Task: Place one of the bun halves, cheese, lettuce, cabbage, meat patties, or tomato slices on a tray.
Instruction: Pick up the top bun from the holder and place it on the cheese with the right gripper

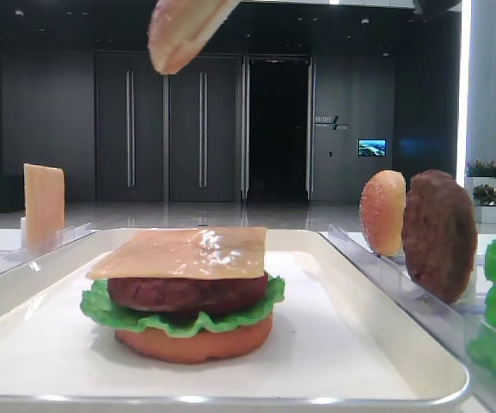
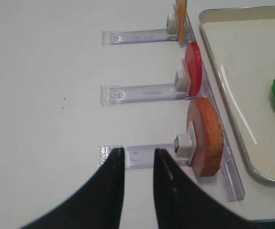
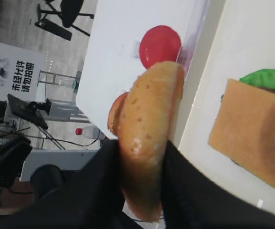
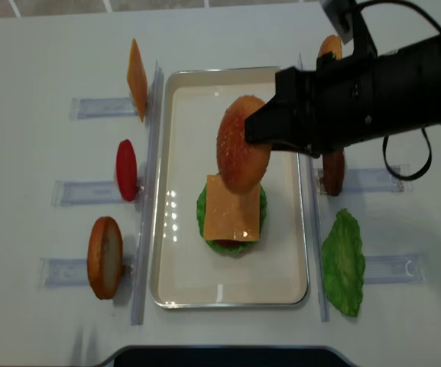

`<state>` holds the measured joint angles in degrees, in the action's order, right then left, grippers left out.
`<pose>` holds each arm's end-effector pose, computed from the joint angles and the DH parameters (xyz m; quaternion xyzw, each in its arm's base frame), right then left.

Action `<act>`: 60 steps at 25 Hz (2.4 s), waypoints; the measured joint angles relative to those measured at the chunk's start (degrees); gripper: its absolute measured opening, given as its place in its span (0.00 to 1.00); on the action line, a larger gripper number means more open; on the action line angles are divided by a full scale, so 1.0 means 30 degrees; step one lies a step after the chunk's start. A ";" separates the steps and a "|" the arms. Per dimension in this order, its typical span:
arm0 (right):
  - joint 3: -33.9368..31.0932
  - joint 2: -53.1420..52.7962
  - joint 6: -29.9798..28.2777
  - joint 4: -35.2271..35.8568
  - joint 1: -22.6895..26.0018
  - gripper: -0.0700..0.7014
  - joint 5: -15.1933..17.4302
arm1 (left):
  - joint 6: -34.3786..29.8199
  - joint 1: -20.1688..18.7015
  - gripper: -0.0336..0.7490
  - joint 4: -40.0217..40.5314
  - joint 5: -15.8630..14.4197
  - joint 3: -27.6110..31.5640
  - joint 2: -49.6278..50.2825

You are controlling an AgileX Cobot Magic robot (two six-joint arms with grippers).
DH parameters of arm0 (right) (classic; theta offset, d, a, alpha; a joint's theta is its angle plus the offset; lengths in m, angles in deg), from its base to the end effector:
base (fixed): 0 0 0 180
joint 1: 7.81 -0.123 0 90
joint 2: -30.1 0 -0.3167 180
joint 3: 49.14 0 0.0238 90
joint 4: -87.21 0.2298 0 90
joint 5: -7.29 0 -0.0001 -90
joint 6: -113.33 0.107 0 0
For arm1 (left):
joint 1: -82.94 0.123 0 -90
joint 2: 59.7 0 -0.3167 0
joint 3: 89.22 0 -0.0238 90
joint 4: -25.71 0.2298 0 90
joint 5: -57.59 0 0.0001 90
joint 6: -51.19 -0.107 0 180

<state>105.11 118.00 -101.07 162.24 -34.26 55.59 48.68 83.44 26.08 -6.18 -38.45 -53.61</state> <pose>0.2031 0.1873 0.3217 -0.1132 0.8420 0.5027 0.1597 -0.0435 0.0002 0.2476 0.0150 0.8686 0.0162 0.4950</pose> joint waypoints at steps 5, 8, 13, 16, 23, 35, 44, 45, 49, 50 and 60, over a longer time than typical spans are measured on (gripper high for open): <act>-0.0699 0.0240 -0.1276 0.1236 -0.1368 0.37 -0.1082 | 0.0000 0.0000 0.25 0.0000 0.0000 0.0000 0.0000; -0.0699 0.1054 -0.2178 0.2313 -0.1506 0.37 -0.1121 | 0.0000 0.0000 0.25 0.0000 0.0000 0.0000 0.0000; -0.0736 0.2751 -0.4149 0.4243 -0.1506 0.37 -0.0981 | 0.0000 0.0000 0.25 0.0000 0.0000 0.0000 0.0000; -0.0736 0.3564 -0.4948 0.4993 -0.1506 0.37 -0.0818 | 0.0000 0.0000 0.25 0.0000 0.0000 0.0000 0.0000; -0.0736 0.5263 -0.6035 0.6315 -0.1506 0.37 -0.0471 | 0.0000 0.0000 0.25 0.0000 0.0000 0.0000 0.0000; -0.0755 0.6174 -0.6664 0.6548 -0.1506 0.37 -0.0461 | 0.0000 0.0000 0.25 0.0000 0.0000 0.0000 0.0000; -0.0755 0.6174 -0.6722 0.6353 -0.1486 0.37 -0.0846 | 0.0000 0.0000 0.25 0.0000 0.0000 0.0000 0.0000; -0.0755 0.6174 -0.6722 0.6353 -0.1486 0.37 -0.0887 | 0.0000 0.0000 0.25 0.0000 0.0000 0.0000 0.0000; -0.0755 0.6174 -0.6722 0.6003 -0.1486 0.37 -0.1035 | 0.0000 0.0000 0.25 0.0000 0.0000 0.0000 0.0000; -0.0755 0.6174 -0.6722 0.5903 -0.1486 0.37 -0.1079 | 0.0000 0.0000 0.25 0.0000 0.0000 0.0000 0.0000; -0.0755 0.6174 -0.6687 0.5819 -0.1486 0.37 -0.1182 | 0.0000 0.0000 0.25 0.0000 0.0000 0.0000 0.0000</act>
<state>102.85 136.52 -121.13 179.70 -38.72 52.05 48.68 83.44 26.08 -6.18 -38.45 -53.61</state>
